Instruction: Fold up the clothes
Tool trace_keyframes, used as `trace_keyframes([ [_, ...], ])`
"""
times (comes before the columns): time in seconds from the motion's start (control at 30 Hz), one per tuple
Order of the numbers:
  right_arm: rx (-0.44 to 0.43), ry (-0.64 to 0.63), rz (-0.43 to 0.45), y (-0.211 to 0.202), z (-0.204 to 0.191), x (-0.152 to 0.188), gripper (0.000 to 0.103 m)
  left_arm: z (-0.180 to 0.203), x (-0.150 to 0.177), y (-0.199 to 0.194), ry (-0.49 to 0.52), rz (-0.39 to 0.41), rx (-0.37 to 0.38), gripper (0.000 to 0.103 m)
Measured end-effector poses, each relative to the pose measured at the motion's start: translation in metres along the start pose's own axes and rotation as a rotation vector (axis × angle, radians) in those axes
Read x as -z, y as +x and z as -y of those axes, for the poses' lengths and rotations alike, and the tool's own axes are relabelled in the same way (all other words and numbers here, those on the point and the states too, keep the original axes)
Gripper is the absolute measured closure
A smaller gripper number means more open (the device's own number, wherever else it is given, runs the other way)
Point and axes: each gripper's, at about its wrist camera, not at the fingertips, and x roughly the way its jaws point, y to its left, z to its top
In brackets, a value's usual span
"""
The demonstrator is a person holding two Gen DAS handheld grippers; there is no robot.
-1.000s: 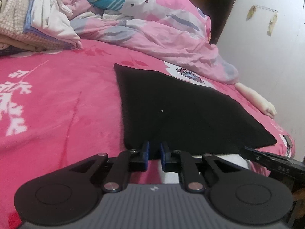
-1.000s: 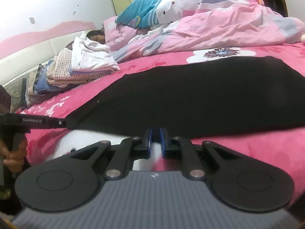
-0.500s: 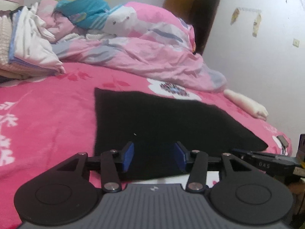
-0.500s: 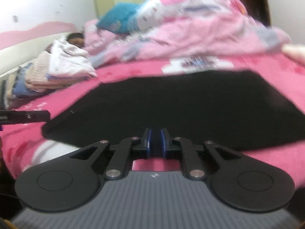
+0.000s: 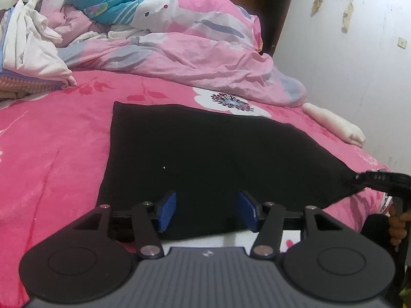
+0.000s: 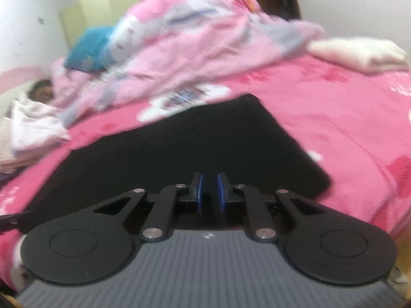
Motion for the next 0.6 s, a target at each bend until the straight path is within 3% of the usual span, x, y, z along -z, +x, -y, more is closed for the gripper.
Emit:
trace_keyframes([
  [0.2,0.027,-0.064,-0.115,-0.02,0.008,-0.003,0.091,-0.004,0.001,0.001,-0.003,-0.018,0.006,0.046],
  [0.3,0.004,-0.036,-0.079,-0.025,0.014,-0.017,0.091,-0.004,0.001,0.002,-0.003,-0.018,0.011,0.044],
  [0.47,-0.019,0.128,-0.047,-0.005,0.048,-0.033,0.091,-0.002,0.001,0.002,-0.001,-0.019,0.017,0.043],
  [0.6,0.026,0.267,-0.05,-0.014,0.086,-0.018,0.093,-0.003,0.003,0.003,0.002,-0.023,0.019,0.042],
])
